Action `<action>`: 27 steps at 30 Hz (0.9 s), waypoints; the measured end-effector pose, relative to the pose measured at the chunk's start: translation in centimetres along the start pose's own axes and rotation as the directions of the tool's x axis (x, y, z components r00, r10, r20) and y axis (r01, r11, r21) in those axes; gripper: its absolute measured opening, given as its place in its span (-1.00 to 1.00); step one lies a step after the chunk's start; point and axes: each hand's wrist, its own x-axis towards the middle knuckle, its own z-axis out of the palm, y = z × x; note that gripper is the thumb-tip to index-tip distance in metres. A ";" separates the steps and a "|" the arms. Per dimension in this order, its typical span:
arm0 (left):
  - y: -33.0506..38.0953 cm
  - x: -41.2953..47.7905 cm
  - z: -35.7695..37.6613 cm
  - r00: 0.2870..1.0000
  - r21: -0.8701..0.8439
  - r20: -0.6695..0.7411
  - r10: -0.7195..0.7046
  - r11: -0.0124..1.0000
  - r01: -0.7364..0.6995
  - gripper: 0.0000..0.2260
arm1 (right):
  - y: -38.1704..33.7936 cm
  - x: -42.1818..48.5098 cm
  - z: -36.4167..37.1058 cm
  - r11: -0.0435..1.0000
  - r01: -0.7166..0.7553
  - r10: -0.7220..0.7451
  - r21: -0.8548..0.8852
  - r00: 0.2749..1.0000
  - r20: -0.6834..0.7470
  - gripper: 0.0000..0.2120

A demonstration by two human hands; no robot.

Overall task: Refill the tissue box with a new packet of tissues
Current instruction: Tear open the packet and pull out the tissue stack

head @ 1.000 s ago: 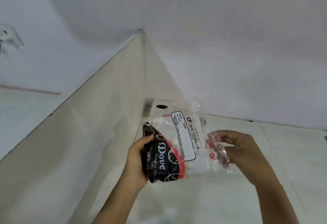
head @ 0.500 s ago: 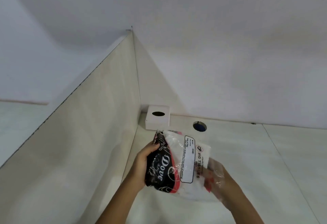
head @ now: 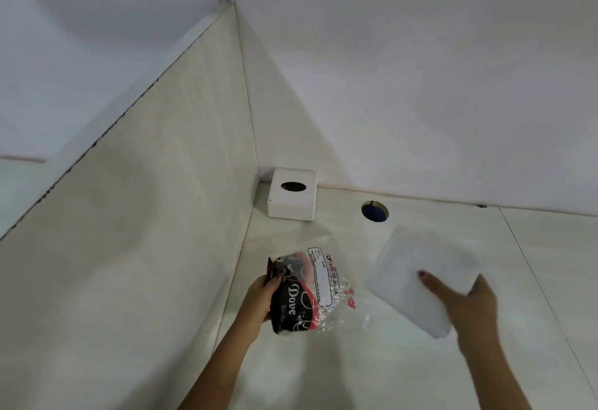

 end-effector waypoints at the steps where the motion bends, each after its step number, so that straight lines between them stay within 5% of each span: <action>1: -0.3 0.6 0.0 1.000 0.027 -0.026 -0.014 1.000 0.015 -0.79 | -0.3 0.5 -0.3 1.000 0.019 -0.020 0.021 0.999 0.049 -0.66; 4: -0.8 2.1 0.8 0.999 0.175 -0.048 -0.017 0.984 0.025 -0.70 | -0.1 1.7 1.1 0.983 -0.065 0.008 0.174 0.950 0.312 -0.81; 8: -0.3 3.1 1.7 0.998 0.408 0.003 0.065 0.911 -0.061 -0.59 | 3.7 2.8 7.0 0.958 -0.285 0.216 0.027 0.782 0.584 -0.76; 11: 0.0 4.0 0.9 0.997 0.392 -0.001 0.081 0.917 -0.074 -0.87 | 7.2 3.7 10.3 0.952 -0.210 0.303 -0.225 0.767 0.566 -0.41; 15: 0.2 5.4 -0.6 0.988 0.430 -0.108 0.106 0.902 -0.050 -0.65 | 9.1 4.2 11.8 0.895 -0.111 0.312 -0.432 0.847 0.430 -0.41; 19: 2.0 6.6 -0.3 0.951 0.392 -0.152 0.269 0.900 -0.192 -0.66 | 8.0 7.0 11.6 0.863 -0.069 0.352 -0.500 0.793 0.497 -0.30; 23: 4.9 9.3 1.6 0.803 0.579 0.033 0.595 0.644 -0.501 -0.52 | 5.2 11.0 10.7 0.839 -0.124 0.395 -0.530 0.809 0.435 -0.35; 27: 8.0 14.7 3.4 0.709 0.829 0.133 0.692 0.314 -0.462 -0.40 | 4.3 12.6 10.7 0.721 -0.113 0.498 -0.683 0.770 0.398 -0.62</action>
